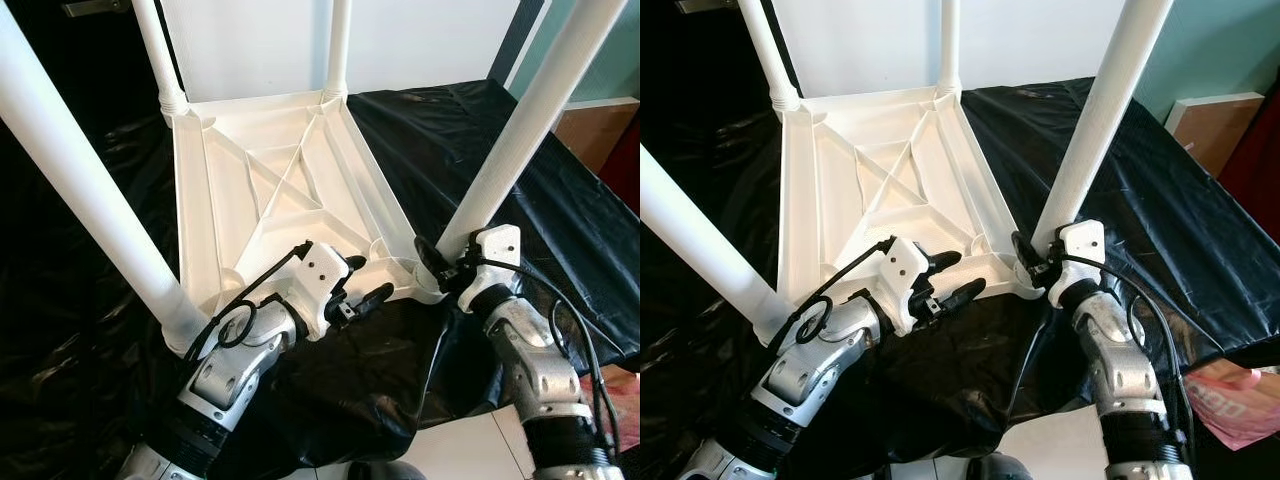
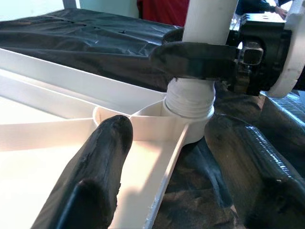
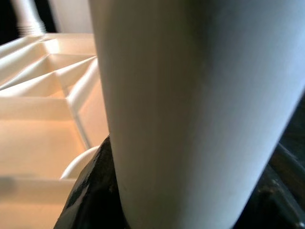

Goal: Building children table

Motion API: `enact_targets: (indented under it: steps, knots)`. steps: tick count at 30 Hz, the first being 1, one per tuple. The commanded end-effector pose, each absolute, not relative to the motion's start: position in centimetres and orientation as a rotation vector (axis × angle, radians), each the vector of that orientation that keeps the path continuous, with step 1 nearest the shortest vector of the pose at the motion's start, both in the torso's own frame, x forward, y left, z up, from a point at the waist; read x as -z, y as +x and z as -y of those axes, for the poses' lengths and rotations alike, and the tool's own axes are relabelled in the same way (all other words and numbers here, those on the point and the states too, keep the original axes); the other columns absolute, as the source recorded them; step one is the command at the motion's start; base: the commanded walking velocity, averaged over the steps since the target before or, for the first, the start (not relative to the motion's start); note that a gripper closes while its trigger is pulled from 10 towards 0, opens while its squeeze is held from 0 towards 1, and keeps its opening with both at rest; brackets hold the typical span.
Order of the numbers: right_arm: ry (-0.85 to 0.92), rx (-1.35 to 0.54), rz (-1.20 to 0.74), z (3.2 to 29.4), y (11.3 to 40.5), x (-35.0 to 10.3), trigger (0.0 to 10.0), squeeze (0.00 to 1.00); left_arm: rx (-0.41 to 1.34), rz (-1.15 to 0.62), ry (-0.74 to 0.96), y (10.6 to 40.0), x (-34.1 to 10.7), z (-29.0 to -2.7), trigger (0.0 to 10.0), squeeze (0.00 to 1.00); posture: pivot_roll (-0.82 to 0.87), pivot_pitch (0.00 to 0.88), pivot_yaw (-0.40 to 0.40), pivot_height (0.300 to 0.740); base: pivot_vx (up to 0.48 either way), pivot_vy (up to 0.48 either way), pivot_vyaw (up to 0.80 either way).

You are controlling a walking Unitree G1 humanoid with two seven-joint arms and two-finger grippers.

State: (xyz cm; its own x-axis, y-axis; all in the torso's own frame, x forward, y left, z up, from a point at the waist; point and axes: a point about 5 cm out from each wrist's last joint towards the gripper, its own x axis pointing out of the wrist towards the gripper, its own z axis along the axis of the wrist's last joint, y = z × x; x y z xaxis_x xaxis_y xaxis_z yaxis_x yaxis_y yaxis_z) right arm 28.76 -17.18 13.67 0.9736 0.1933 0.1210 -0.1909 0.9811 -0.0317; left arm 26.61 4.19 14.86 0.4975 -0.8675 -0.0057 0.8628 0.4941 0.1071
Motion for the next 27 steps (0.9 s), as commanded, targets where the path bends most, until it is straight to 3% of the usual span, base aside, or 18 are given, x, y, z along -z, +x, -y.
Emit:
enact_targets:
  steps: [1,4,7,20,21,22,23,27]
  knots:
    - [-0.020,-0.133,0.003,17.7,28.2,-11.3,10.0,0.00,1.223,0.042,0.110,25.6,-14.9,-3.4,10.0,0.00,0.00,0.103,-0.050,0.740,0.000,0.000,0.00]
    - [-0.003,-0.032,-0.002,17.5,27.7,-11.0,10.0,0.00,1.257,0.042,0.115,25.4,-15.0,-3.1,10.0,0.00,0.00,0.099,-0.046,0.740,0.000,0.000,0.00]
    - [0.038,0.187,-0.044,16.6,26.9,-10.2,10.0,0.00,1.299,0.038,0.142,25.4,-14.8,-3.0,10.0,0.00,-0.01,0.090,-0.036,0.740,0.000,0.000,0.00]
    - [0.036,0.250,-0.003,16.4,26.6,-11.2,10.0,0.00,1.312,0.039,0.139,25.8,-15.0,-3.0,10.0,0.00,-0.03,0.087,-0.021,0.740,0.000,0.000,0.00]
    - [0.034,0.241,0.008,16.3,26.6,-11.4,10.0,0.53,1.312,0.041,0.140,25.8,-15.0,-3.0,10.0,0.00,-0.03,0.087,-0.021,0.740,0.000,0.000,0.00]
    - [0.034,0.241,0.008,16.3,26.6,-11.4,10.0,0.53,1.312,0.041,0.140,25.8,-15.0,-3.0,10.0,0.00,-0.03,0.087,-0.021,0.740,0.000,0.000,0.00]
    - [0.038,0.233,0.016,16.3,26.7,-11.5,10.0,1.00,1.310,0.042,0.144,25.9,-15.0,-2.9,10.0,0.00,-0.03,0.086,-0.020,0.740,0.000,0.000,0.00]
    - [0.044,0.195,0.057,16.5,26.8,-12.2,10.0,1.00,1.307,0.045,0.140,26.1,-15.0,-2.8,10.0,0.00,-0.04,0.082,-0.010,0.740,0.000,0.000,0.00]
